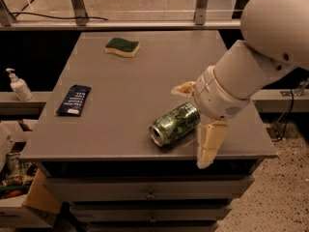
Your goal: Pick green can
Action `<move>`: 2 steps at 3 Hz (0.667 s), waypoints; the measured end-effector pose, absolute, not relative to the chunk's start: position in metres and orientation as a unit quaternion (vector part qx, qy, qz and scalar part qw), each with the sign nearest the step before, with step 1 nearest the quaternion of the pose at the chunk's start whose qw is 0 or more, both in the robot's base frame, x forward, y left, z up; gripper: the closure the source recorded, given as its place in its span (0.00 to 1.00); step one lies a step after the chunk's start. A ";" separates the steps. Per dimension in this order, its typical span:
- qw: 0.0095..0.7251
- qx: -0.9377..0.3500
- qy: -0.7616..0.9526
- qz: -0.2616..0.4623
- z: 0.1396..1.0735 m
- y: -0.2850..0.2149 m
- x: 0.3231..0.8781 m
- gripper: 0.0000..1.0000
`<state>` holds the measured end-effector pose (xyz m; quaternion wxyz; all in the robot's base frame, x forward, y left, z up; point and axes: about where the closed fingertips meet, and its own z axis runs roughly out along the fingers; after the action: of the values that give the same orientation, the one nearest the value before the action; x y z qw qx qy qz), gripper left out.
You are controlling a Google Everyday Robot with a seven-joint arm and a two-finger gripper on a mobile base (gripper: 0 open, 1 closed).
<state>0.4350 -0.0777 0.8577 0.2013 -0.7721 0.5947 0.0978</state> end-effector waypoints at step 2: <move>0.206 -0.794 0.567 0.079 0.841 -0.044 0.448 0.16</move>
Offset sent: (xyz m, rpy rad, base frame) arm 0.0252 0.0526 -0.0260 -0.0331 -0.0833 0.0923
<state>0.4476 -0.0445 0.8409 0.2063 -0.7937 0.5668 0.0792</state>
